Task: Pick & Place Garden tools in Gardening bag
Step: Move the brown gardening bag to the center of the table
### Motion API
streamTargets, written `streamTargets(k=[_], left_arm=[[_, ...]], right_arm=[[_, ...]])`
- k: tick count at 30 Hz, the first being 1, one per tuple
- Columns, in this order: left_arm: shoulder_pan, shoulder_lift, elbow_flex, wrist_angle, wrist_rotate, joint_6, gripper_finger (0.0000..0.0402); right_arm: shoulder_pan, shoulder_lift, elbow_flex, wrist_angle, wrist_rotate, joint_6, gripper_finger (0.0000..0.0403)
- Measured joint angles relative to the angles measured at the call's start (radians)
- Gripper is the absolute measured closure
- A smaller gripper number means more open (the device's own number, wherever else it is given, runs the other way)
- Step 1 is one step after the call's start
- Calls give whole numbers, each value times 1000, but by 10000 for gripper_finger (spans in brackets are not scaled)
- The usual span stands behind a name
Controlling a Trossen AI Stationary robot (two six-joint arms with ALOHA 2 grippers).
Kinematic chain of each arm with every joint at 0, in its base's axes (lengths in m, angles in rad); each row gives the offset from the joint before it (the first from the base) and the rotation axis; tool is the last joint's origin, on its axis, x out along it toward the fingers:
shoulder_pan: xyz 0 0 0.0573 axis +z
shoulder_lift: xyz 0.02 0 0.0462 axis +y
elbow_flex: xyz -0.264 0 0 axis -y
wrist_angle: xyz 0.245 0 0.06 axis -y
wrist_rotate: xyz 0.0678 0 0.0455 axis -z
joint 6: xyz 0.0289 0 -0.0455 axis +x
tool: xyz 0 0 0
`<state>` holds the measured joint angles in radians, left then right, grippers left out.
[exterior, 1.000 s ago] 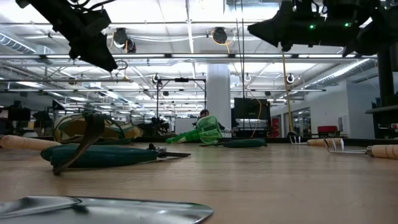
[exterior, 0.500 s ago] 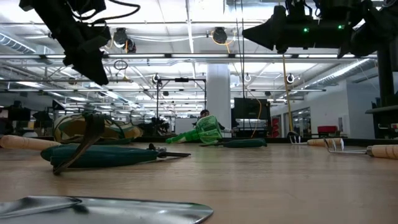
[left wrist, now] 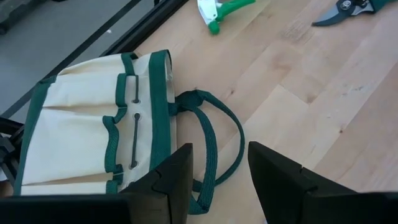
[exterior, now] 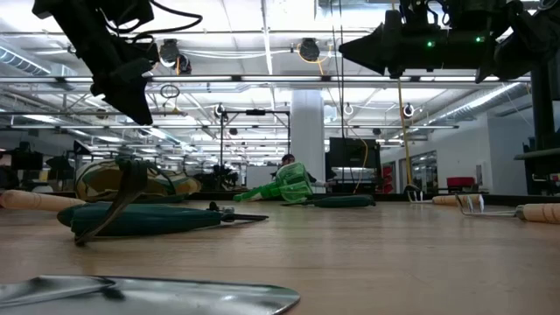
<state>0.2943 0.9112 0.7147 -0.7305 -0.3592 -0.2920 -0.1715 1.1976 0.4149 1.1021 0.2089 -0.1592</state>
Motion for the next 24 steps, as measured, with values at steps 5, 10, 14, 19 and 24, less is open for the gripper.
streamTargets(k=[5, 10, 14, 19, 24], left_arm=[[0, 0, 0, 0, 0, 0, 243], [0, 0, 0, 0, 0, 1, 243], [0, 0, 0, -1, 5, 1, 243], [-2, 0, 0, -1, 50, 33, 243], [-2, 0, 0, -1, 51, 59, 242]], right_arm=[[0, 0, 0, -50, 0, 20, 214], [0, 0, 0, -105, 0, 21, 216], [0, 0, 0, -133, 0, 21, 219], [0, 0, -1, -171, 0, 20, 218], [0, 0, -1, -180, 0, 19, 216]])
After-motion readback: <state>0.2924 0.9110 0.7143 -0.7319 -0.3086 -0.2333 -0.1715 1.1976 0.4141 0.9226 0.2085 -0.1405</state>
